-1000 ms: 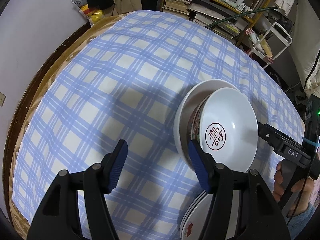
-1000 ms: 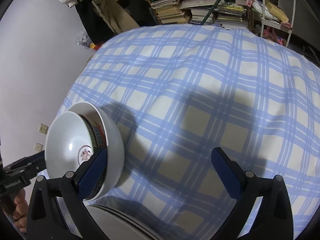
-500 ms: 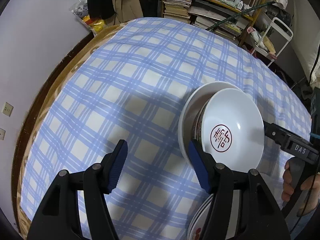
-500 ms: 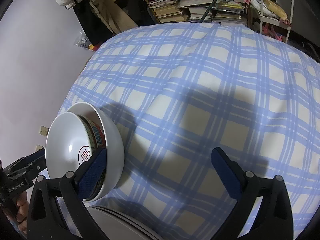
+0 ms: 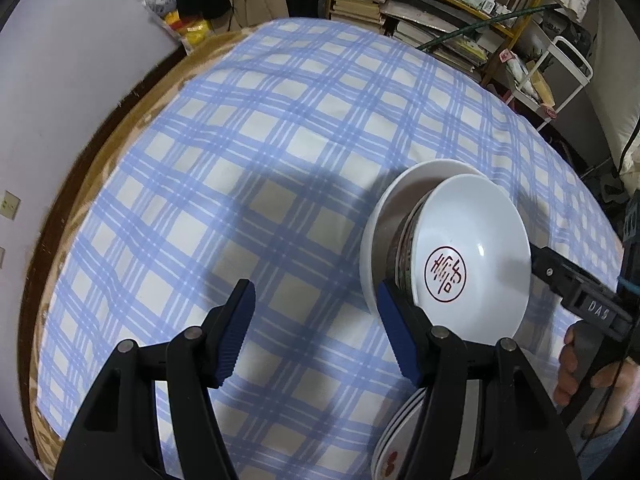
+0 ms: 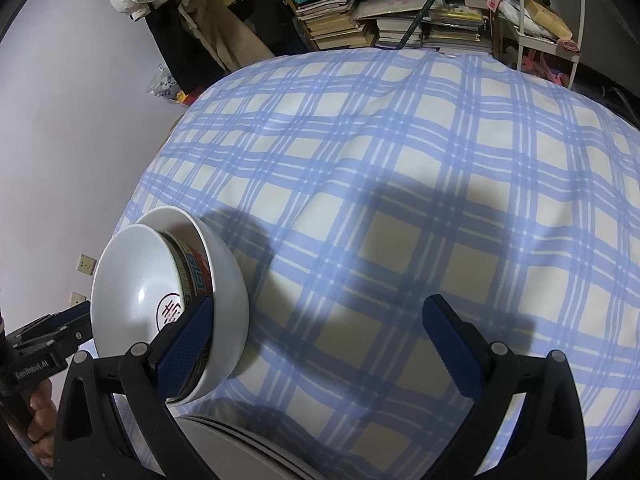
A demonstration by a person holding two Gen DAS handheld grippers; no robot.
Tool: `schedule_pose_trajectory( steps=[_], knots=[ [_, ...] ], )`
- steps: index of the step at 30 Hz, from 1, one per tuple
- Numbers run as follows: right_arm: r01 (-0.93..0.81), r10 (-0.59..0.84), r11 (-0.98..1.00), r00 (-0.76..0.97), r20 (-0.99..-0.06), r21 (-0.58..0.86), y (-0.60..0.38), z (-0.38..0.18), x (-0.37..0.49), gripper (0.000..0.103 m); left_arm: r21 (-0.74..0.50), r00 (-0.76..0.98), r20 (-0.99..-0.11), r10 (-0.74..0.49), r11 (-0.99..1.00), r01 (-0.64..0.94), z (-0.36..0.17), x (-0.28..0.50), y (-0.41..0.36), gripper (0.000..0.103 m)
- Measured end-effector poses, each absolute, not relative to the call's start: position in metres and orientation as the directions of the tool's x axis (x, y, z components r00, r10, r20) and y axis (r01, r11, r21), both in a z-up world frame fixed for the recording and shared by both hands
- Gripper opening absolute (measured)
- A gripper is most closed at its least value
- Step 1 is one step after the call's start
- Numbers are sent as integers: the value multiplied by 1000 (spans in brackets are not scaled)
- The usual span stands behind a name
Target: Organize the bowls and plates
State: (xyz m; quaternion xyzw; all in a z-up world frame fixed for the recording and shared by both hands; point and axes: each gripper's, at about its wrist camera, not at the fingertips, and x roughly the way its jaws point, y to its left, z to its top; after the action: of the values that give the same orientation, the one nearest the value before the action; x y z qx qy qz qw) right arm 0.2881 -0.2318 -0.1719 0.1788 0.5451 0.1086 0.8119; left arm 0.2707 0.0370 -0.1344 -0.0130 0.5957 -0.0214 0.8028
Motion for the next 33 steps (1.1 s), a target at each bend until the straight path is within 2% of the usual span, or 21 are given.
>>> schedule_pose_trajectory(
  steps=[11,13,17,19,20,21,22,24,27,33],
  knots=[
    [19,346,924,389,-854,383,-229,-168,289,103,-41,273,-961,-42,999,11,-135,281,37,60],
    [15,350,923,383,-855,385,-230,-166,288,102,-38,273,-961,-41,999,16,-135,282,36,56],
    [11,372,915,364,-854,403,-226,-162,289,85,-44,271,-961,-55,998,45,-132,285,29,36],
    [3,395,906,352,-849,423,-224,-159,290,71,-56,266,-962,-66,997,44,-131,287,26,29],
    [-2,416,897,346,-841,443,-223,-158,290,58,-65,261,-962,-75,997,47,-131,288,25,24],
    [-7,433,889,338,-835,458,-221,-158,291,49,-67,259,-963,-78,996,52,-131,288,23,23],
    [-10,444,884,333,-832,468,-220,-157,291,45,-66,260,-962,-79,996,56,-130,288,21,20],
    [-19,466,873,326,-822,488,-216,-156,292,28,-63,262,-962,-80,995,71,-129,288,17,18],
    [-16,486,862,315,-815,507,-213,-156,293,19,-30,262,-964,-54,995,96,-128,288,12,16],
    [-15,480,866,297,-825,499,-210,-155,294,18,-13,253,-967,-37,995,96,-127,288,11,19]
  ],
)
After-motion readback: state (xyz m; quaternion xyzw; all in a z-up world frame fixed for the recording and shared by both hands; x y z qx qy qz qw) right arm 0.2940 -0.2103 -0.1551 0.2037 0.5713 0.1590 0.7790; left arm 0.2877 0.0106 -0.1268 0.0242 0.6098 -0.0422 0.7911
